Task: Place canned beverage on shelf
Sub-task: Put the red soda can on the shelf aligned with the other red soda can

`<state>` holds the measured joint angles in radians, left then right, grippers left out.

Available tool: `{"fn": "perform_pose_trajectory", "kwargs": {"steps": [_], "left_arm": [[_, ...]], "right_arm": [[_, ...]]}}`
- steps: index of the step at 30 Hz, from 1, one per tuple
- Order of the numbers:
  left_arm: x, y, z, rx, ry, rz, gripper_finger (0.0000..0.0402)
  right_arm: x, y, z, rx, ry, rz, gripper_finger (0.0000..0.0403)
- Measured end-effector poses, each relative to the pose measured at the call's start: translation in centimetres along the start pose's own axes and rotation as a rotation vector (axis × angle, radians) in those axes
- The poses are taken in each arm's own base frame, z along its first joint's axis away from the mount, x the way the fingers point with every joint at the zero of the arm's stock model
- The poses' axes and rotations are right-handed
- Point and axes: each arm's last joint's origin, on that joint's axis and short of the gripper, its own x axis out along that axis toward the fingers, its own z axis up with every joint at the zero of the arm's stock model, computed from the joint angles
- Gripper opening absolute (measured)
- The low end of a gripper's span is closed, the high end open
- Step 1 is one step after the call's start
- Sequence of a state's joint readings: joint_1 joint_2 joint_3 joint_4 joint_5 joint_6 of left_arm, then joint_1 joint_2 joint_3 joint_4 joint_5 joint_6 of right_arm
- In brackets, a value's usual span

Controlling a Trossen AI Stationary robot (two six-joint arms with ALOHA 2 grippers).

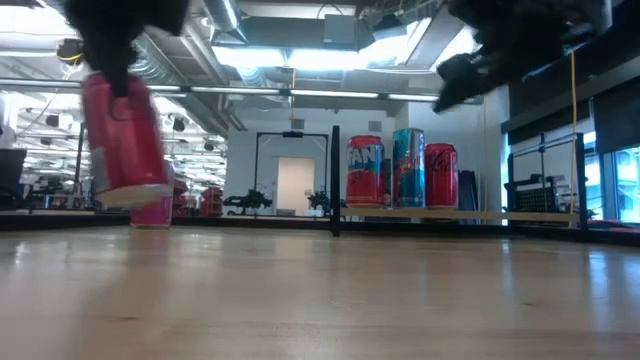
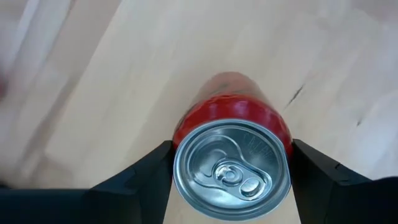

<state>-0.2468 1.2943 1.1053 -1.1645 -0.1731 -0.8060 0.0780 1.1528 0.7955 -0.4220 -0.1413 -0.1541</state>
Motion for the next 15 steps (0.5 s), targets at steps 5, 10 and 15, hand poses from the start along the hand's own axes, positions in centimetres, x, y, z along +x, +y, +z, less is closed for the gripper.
{"fn": "perform_pose_trajectory", "kwargs": {"steps": [5,10,15], "left_arm": [[0.8,-3.3,4.3,0.214,-0.015,-0.006,0.0228],[1.8,-6.5,8.8,0.426,-0.013,-0.015,0.0228],[3.3,-9.2,11.7,0.648,0.012,-0.048,0.0228]], "right_arm": [[1.6,2.2,-2.7,0.029,0.070,0.064,0.0324],[2.6,3.1,-4.1,0.036,0.053,0.056,0.0324],[2.6,3.0,-4.0,0.035,0.046,0.042,0.0324]]}}
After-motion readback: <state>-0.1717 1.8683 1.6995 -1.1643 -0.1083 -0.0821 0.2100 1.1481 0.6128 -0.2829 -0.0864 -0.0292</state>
